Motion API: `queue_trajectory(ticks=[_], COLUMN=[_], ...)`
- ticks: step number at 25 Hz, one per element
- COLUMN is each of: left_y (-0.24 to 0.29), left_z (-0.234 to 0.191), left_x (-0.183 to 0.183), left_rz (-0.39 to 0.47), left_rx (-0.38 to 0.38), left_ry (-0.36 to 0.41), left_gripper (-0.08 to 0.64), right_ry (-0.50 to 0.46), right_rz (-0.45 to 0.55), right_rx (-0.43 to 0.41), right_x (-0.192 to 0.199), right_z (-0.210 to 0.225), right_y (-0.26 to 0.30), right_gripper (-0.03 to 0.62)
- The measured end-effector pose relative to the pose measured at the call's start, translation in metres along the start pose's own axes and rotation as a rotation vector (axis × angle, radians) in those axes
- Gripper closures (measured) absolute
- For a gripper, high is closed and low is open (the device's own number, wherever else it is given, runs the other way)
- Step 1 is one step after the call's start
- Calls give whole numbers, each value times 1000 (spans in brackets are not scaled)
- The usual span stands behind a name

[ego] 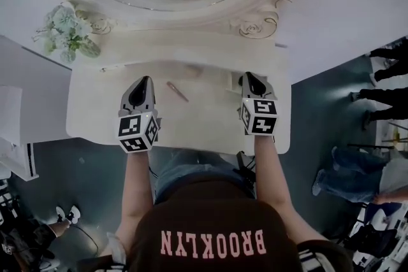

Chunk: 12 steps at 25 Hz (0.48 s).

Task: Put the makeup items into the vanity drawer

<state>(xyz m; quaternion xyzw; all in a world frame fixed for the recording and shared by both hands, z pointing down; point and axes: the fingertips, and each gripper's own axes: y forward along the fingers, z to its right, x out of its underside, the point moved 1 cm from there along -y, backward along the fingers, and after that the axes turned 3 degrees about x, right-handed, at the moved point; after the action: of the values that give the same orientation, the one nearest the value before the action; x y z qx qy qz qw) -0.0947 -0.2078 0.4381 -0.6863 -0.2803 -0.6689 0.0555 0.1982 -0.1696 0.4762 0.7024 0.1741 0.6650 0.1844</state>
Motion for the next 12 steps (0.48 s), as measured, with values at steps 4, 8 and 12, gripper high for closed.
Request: queue_trajectory(ticks=[4, 8, 12], left_y=[-11, -21, -35], left_z=[-27, -51, -73], left_x=[-2, -3, 0], left_rz=[11, 22, 24], left_rx=[-40, -77, -116], left_ry=[-11, -21, -32], left_gripper=[554, 554, 554], right_ry=[-14, -24, -34], right_rz=[14, 25, 28], right_rx=[-45, -93, -155], right_x=[-11, -20, -23], right_z=[-29, -56, -85], right_y=[10, 21, 29], right_gripper=[594, 594, 594])
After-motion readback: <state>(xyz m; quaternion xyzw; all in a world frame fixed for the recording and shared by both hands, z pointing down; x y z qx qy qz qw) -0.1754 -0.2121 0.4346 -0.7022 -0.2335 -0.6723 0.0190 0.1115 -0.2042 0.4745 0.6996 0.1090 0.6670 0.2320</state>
